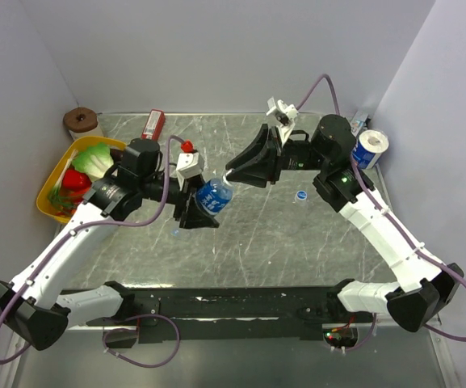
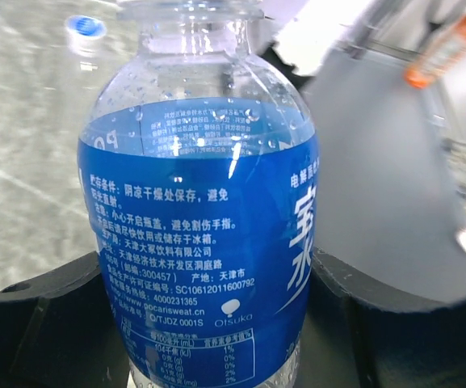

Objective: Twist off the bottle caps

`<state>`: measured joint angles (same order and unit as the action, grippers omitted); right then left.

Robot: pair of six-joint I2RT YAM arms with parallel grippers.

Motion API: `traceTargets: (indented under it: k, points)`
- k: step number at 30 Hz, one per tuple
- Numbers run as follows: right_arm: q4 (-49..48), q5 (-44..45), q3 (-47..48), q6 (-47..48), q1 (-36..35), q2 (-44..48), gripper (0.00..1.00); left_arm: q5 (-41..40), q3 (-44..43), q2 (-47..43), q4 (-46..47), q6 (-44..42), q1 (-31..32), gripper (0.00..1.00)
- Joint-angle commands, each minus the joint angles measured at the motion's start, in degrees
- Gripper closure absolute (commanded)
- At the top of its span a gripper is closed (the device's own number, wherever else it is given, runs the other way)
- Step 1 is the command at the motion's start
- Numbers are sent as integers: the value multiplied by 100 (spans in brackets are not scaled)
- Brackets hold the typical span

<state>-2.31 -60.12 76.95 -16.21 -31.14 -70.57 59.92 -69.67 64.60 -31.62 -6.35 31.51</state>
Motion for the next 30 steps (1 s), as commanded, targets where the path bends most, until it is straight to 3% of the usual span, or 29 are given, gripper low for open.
traceTargets:
  k: [1, 6, 7, 9, 10, 13, 16, 20, 26, 30]
  points:
    - [37, -457, -127, 276, 116, -19, 72, 1891, -547, -211, -72, -771, -57, 58]
    - [46, -483, -127, 267, 125, 8, 65, 1752, -557, -211, -160, -789, -57, 58]
    - [37, -466, -153, 250, 125, 25, 56, 1621, -548, -202, -178, -789, -57, 58]
    - [20, -396, -171, 250, 125, 51, 49, 1514, -548, -158, -231, -806, -57, 58]
    - [28, -361, -180, 232, 134, 52, 37, 1401, -548, -149, -231, -798, -57, 58]
    - [-77, -343, -206, 136, 134, 78, 21, 1259, -539, -88, -275, -798, -57, 58]
    - [-226, -308, -233, 13, 134, 148, 15, 1101, -513, -61, -284, -798, -57, 58]
    - [-192, -133, -250, 12, 143, 227, 17, 917, -443, -87, -170, -745, -57, 58]
    - [544, 1973, -760, 434, 195, 727, 16, -1453, 85, -281, 753, 72, -57, 58]
    - [1353, 2583, -822, 697, 196, 851, 13, -2203, 305, -413, 1105, 379, -162, 57]
